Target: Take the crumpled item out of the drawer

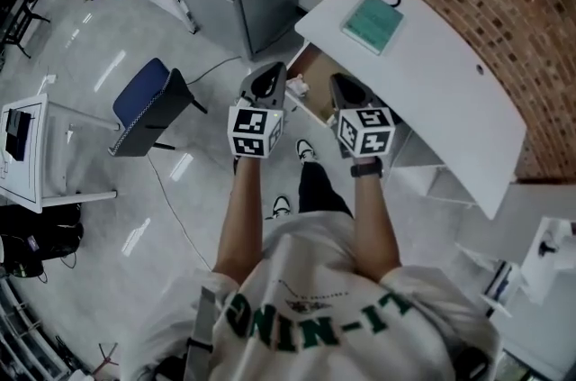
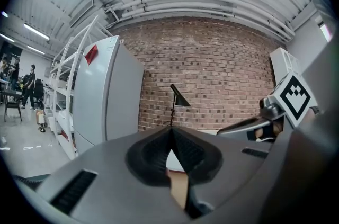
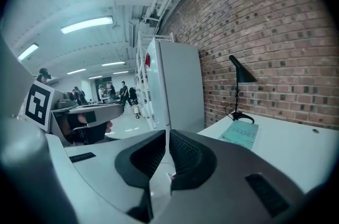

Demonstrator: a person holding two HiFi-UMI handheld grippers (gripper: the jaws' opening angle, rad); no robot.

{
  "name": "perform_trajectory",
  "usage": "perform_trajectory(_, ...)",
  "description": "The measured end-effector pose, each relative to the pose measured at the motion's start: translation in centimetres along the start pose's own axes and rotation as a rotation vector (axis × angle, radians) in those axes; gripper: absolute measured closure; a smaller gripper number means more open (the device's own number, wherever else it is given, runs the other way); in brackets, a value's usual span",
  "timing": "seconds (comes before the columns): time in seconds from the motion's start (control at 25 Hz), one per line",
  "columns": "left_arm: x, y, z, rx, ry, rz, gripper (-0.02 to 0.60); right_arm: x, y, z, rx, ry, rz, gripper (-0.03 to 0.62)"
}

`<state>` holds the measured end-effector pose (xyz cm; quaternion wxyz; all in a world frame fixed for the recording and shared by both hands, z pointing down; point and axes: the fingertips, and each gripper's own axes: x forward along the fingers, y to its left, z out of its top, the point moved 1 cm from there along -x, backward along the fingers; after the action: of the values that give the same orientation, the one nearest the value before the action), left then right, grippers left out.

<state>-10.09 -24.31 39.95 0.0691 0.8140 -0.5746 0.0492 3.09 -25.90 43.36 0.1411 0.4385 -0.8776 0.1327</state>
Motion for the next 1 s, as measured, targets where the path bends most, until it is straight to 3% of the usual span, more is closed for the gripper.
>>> perform_trajectory(0.36,6.5,1.4,-3.3,-0.022,-0.008,-0.047,0.581,7.6,-2.9,-2.4,0.006,0.086,0.067,0.588)
perform_trajectory(1.0,14.0,7.0,-13.9,-0.092,0.066,-0.079,0.584,17.4,-4.8,-12.6,0.005,0.313,0.188,0.585)
